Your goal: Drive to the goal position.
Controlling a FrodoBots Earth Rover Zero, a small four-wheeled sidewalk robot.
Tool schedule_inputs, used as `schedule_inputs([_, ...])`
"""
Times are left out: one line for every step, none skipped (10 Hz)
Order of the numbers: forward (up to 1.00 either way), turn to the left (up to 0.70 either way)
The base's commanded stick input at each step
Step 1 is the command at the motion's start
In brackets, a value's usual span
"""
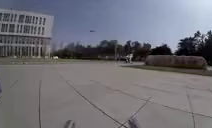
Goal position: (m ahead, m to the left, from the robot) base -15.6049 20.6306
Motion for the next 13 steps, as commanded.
schedule_inputs([1.0, 0.0])
schedule_inputs([1.0, 0.0])
schedule_inputs([1.0, 0.0])
schedule_inputs([1.0, 0.0])
schedule_inputs([1.0, 0.0])
schedule_inputs([1.0, 0.0])
schedule_inputs([1.0, 0.0])
schedule_inputs([1.0, 0.27])
schedule_inputs([1.0, 0.27])
schedule_inputs([1.0, 0.27])
schedule_inputs([1.0, 0.27])
schedule_inputs([1.0, 0.27])
schedule_inputs([1.0, 0.27])
